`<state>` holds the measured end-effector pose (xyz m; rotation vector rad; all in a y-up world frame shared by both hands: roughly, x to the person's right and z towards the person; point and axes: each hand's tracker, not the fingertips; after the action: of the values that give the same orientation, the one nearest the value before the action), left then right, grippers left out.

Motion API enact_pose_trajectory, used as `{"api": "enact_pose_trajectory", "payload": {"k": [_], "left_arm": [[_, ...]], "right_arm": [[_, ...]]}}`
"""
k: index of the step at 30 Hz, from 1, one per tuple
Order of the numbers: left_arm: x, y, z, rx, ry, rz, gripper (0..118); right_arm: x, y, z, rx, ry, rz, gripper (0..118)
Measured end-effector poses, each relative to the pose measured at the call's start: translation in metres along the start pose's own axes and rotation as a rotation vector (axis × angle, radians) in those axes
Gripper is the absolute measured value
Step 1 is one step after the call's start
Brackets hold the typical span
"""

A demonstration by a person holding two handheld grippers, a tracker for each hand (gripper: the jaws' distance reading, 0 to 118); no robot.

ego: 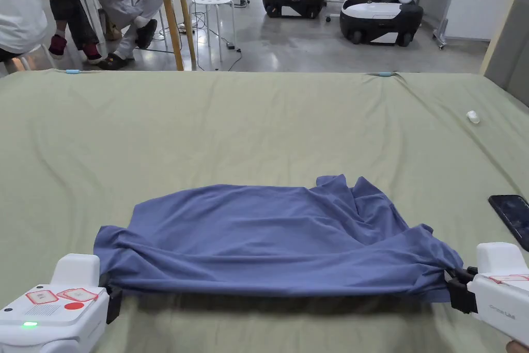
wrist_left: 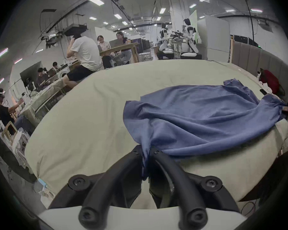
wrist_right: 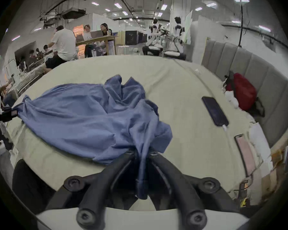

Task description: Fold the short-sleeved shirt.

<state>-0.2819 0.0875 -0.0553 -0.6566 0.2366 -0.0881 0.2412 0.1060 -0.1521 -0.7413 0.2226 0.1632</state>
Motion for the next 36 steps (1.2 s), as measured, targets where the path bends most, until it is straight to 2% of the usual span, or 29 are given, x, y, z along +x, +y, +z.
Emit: {"api": "enact_pose_trajectory", "payload": {"k": [4,7,10,11,12,13,14,15,16,17,18,20,26,27,28,29,30,31,32,33,36], "left_arm": [[-0.011,-0.008,0.02,-0.023,-0.048,0.003,3],[-0.012,-0.022,0.031,-0.069,-0.079,0.01,3],[-0.011,-0.04,0.026,-0.093,-0.11,0.056,4],[-0.01,-0.044,0.025,-0.1,-0.114,0.061,4],[-0.007,-0.047,0.027,-0.093,-0.111,0.059,5],[-0.006,-0.049,0.031,-0.067,-0.101,0.065,10],[-0.007,-0.048,0.039,-0.018,-0.083,0.075,28],[-0.011,-0.047,0.043,0.044,-0.05,0.082,51],[-0.012,-0.045,0.051,0.111,-0.013,0.078,75],[-0.012,-0.039,0.056,0.144,0.006,0.052,99],[-0.011,-0.033,0.059,0.157,0.016,0.029,110],[-0.004,-0.018,0.062,0.22,0.023,-0.002,113],[0.047,0.023,0.039,0.242,-0.08,-0.049,112],[0.054,0.024,0.035,0.243,-0.086,-0.061,109],[0.061,0.025,0.033,0.242,-0.094,-0.076,98],[0.066,0.024,0.031,0.246,-0.09,-0.083,67],[0.068,0.023,0.028,0.239,-0.082,-0.095,31],[0.07,0.021,0.023,0.225,-0.075,-0.102,6],[0.069,0.02,0.02,0.219,-0.071,-0.095,2],[0.065,0.02,0.017,0.209,-0.085,-0.081,2],[0.057,0.023,-0.001,0.16,-0.086,-0.072,0]], "right_arm": [[-0.005,-0.006,0.024,-0.021,-0.015,0.04,9],[-0.008,-0.019,0.017,-0.089,-0.002,0.016,9],[-0.013,-0.035,-0.003,-0.14,-0.019,0.026,9],[-0.015,-0.039,-0.005,-0.144,-0.022,0.028,10],[-0.018,-0.041,-0.005,-0.144,-0.028,0.024,18],[-0.019,-0.043,-0.003,-0.131,-0.039,0.013,36],[-0.02,-0.043,0.0,-0.111,-0.044,0.003,77],[-0.021,-0.042,0.005,-0.094,-0.036,0.001,102],[-0.024,-0.038,0.012,-0.069,-0.032,-0.012,117],[-0.029,-0.033,0.021,-0.021,-0.019,-0.04,118],[-0.034,-0.028,0.029,0.028,0.006,-0.062,118],[-0.054,-0.011,0.036,0.111,0.036,-0.075,118],[-0.138,0.032,0.019,0.252,0.039,0.051,118],[-0.148,0.034,0.016,0.265,0.054,0.066,115],[-0.157,0.035,0.012,0.271,0.069,0.075,103],[-0.165,0.037,0.007,0.269,0.066,0.078,76],[-0.17,0.037,0.003,0.264,0.062,0.084,48],[-0.175,0.037,-0.001,0.258,0.061,0.093,23],[-0.177,0.037,-0.003,0.256,0.069,0.095,5],[-0.177,0.037,-0.006,0.257,0.083,0.095,0],[-0.18,0.039,-0.015,0.246,0.093,0.103,0]]}}
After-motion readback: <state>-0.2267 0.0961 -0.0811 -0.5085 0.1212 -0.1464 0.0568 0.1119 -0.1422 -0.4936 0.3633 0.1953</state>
